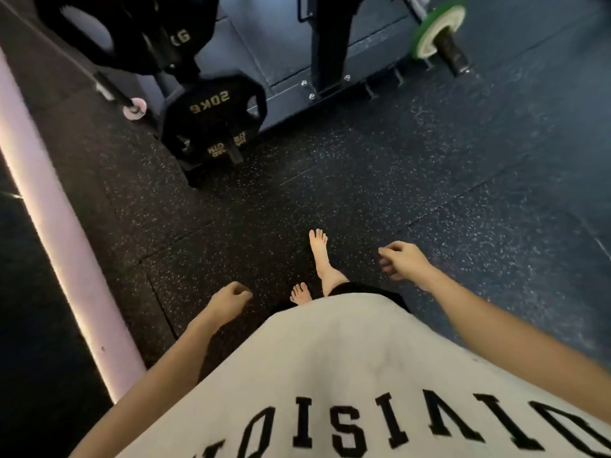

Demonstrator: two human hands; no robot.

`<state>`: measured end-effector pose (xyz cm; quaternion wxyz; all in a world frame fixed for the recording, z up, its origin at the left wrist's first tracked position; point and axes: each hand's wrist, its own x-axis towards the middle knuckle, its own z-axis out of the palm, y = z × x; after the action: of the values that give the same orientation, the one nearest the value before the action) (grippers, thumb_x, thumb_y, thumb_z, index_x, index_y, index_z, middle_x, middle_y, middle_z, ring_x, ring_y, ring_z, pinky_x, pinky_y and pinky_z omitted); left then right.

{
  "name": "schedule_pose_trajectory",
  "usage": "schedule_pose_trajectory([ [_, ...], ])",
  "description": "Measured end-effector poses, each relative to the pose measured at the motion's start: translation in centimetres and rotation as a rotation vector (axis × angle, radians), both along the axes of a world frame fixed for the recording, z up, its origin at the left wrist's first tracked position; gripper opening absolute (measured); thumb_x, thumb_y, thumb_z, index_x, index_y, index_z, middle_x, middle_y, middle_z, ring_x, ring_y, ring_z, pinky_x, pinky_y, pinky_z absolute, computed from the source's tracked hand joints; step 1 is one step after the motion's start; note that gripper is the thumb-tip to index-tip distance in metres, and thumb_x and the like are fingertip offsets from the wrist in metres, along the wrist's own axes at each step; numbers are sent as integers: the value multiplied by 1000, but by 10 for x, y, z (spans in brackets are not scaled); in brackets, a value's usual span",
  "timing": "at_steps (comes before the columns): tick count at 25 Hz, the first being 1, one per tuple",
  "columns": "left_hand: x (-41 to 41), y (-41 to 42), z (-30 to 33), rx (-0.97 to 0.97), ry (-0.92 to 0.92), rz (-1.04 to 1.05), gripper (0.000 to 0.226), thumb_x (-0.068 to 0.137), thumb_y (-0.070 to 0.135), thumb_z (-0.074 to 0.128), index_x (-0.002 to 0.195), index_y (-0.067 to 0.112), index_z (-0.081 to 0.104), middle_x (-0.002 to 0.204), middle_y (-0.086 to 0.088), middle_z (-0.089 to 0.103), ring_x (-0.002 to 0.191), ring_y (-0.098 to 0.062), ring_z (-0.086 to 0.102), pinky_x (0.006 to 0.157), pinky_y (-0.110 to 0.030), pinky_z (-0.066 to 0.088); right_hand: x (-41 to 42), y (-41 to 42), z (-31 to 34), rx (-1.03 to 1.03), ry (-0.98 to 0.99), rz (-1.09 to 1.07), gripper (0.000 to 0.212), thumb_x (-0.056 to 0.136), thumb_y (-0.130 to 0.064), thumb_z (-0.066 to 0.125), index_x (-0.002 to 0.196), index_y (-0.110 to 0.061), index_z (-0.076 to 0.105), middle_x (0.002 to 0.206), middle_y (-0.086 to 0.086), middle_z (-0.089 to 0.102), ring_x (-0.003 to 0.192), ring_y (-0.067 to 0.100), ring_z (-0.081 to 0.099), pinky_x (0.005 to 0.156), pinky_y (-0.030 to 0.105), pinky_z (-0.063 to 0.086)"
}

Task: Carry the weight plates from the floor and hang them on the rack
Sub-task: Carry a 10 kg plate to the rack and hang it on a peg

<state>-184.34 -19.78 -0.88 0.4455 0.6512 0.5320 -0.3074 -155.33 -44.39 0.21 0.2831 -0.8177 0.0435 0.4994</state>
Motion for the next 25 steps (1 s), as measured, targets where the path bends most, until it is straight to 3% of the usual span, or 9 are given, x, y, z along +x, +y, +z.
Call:
schedule_pose_trajectory([
  [3, 28, 9, 2, -13, -20, -116, 17, 98, 23, 53, 110, 13, 61, 92, -8, 64, 76, -21, 58, 65, -30, 47, -28, -51, 6, -5, -20, -188, 16, 97, -28, 56, 103, -14, 61, 95, 8, 67, 82, 20, 62, 64, 30, 52],
  [6, 65, -7, 0, 6, -10, -357, 18, 97, 21, 54, 110, 11, 61, 84, -6, 62, 69, -19, 56, 58, -27, 44, -60, -117, 0, -33, -29, -480, 11, 96, -28, 59, 96, -17, 61, 97, 10, 69, 79, 20, 62, 61, 29, 50],
  [10, 122, -56, 0, -12, -2, -674, 16, 98, 23, 53, 109, 16, 61, 87, -3, 64, 71, -16, 58, 57, -24, 46, -95, -191, -8, -49, -38, -856, 14, 95, -26, 61, 85, -15, 61, 94, 13, 68, 68, 19, 59, 57, 27, 50],
  [14, 202, -123, -3, -49, 19, -959, 9, 99, 28, 53, 106, 26, 57, 100, -1, 63, 84, -13, 61, 64, -25, 47, -109, -262, -14, -7, -22, -1154, 13, 95, -24, 60, 99, -12, 63, 84, 7, 64, 68, 19, 58, 61, 27, 51],
  [21, 374, -265, -5, 32, -82, -1157, 8, 96, 31, 54, 100, 31, 61, 103, 1, 66, 90, -16, 62, 83, -34, 52, -52, -382, -20, 34, 41, -1285, 10, 94, -18, 59, 89, -10, 65, 79, 11, 65, 56, 19, 59, 43, 20, 45],
  [25, 450, -345, 1, 60, -195, -1115, 15, 94, 27, 56, 105, 23, 66, 107, 1, 65, 103, -20, 59, 87, -31, 45, 10, -439, -11, 41, 67, -1214, 12, 95, -18, 57, 87, -11, 63, 72, 6, 64, 59, 20, 59, 55, 26, 48],
])
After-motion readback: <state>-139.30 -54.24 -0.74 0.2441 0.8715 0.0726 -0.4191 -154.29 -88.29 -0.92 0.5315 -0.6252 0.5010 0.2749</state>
